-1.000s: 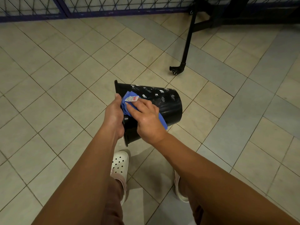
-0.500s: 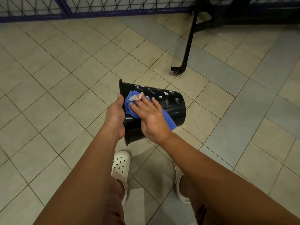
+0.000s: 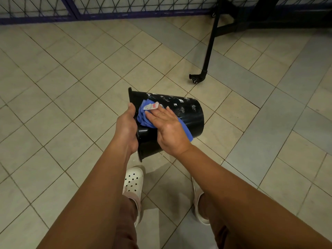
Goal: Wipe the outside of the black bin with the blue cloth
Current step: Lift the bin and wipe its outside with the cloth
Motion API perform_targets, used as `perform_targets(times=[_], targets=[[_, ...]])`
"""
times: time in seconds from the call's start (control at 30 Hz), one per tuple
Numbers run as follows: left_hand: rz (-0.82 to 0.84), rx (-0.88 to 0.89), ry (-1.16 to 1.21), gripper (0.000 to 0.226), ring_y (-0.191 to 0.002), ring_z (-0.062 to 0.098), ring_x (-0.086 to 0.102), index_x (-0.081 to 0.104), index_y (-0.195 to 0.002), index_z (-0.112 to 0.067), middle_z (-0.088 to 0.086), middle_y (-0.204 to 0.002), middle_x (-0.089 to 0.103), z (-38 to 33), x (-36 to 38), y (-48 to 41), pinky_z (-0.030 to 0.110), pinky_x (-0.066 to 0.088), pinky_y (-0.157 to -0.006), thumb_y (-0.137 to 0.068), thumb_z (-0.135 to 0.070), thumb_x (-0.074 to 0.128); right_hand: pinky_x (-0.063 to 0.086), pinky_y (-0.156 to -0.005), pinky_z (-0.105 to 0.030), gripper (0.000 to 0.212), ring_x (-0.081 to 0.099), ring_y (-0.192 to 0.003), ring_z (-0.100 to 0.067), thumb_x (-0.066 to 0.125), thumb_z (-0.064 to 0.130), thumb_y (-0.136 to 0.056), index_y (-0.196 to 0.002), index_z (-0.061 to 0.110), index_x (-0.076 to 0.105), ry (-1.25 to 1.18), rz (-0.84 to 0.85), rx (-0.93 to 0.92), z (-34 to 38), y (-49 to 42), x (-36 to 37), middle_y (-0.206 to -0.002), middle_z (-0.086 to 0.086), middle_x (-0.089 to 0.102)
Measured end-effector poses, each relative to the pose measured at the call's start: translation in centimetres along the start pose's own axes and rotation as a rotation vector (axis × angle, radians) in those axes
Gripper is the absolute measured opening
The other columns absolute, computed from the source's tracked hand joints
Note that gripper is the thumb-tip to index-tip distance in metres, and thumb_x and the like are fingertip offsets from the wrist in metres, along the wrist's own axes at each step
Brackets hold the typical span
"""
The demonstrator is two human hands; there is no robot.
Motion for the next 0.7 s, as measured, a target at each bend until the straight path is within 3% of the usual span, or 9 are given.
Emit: perform_targets(times=[0.07, 0.2, 0.33, 0.47, 0.57, 0.7], targets=[[-0.018, 0.026, -0.019, 0.049, -0.086, 0.030, 0.074, 0.071, -0.103, -0.018, 0.009, -0.089, 0.078, -0.1, 0.4, 0.4, 0.043, 0.058, -0.077, -0.102, -0.054, 0.038, 0.022, -0.112, -0.046, 0.048, 0.041, -0.132, -0.034, 0.034, 0.008, -0.085, -0.127, 0.003, 0.055, -0.011, 0.001, 0.077, -1.0, -0.2, -0.3, -0.135, -0.017, 0.051], [-0.054, 0.036, -0.050, 0.045, -0.094, 0.032, 0.070, 0.066, -0.108, -0.018, 0.011, -0.098, 0.073, -0.4, 0.6, 1.0, 0.049, 0.056, -0.085, -0.101, -0.054, 0.039, 0.017, -0.115, -0.041, 0.049, 0.039, -0.133, -0.032, 0.038, 0.004, -0.083, -0.129, 0.004, 0.053, -0.016, -0.059, 0.221, -2.1, 0.5, -0.5, -0.137, -0.016, 0.050], [-0.055, 0.030, -0.029, 0.048, -0.086, 0.030, 0.074, 0.069, -0.108, -0.017, 0.011, -0.098, 0.075, -0.4, 0.1, 0.4, 0.042, 0.058, -0.073, -0.101, -0.054, 0.040, 0.023, -0.111, -0.046, 0.047, 0.048, -0.126, -0.034, 0.035, 0.011, -0.083, -0.124, 0.001, 0.058, 0.023, -0.084, 0.117, -0.9, 0.8, -0.3, -0.129, -0.017, 0.057], [-0.021, 0.036, -0.045, 0.048, -0.078, 0.028, 0.075, 0.071, -0.102, -0.018, 0.010, -0.091, 0.077, -0.6, 0.2, 0.6, 0.038, 0.057, -0.066, -0.101, -0.054, 0.039, 0.024, -0.112, -0.047, 0.046, 0.044, -0.129, -0.034, 0.037, 0.006, -0.085, -0.127, 0.001, 0.055, 0.009, -0.017, 0.066, -0.9, -0.1, -0.7, -0.133, -0.018, 0.053], [-0.012, 0.042, -0.083, 0.044, -0.088, 0.029, 0.071, 0.065, -0.104, -0.020, 0.010, -0.096, 0.073, -0.5, 0.8, 1.4, 0.041, 0.055, -0.072, -0.101, -0.055, 0.039, 0.019, -0.116, -0.047, 0.051, 0.034, -0.137, -0.030, 0.042, -0.002, -0.083, -0.133, 0.004, 0.049, -0.020, -0.005, 0.180, -2.4, -0.5, -1.2, -0.142, -0.015, 0.044], [-0.066, 0.017, -0.062, 0.046, -0.096, 0.033, 0.069, 0.062, -0.114, -0.019, 0.012, -0.106, 0.071, -0.6, 0.4, 1.2, 0.050, 0.055, -0.088, -0.099, -0.057, 0.041, 0.008, -0.118, -0.036, 0.053, 0.026, -0.141, -0.026, 0.044, -0.005, -0.085, -0.137, 0.006, 0.044, -0.018, -0.052, 0.319, -3.3, 0.6, -1.6, -0.146, -0.011, 0.039]])
Point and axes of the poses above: each hand's wrist, its own y-axis away from the middle knuckle, its own x-axis out of the palm, z = x × y, the point moved 3 cm from there along -y, towards the middle knuckle
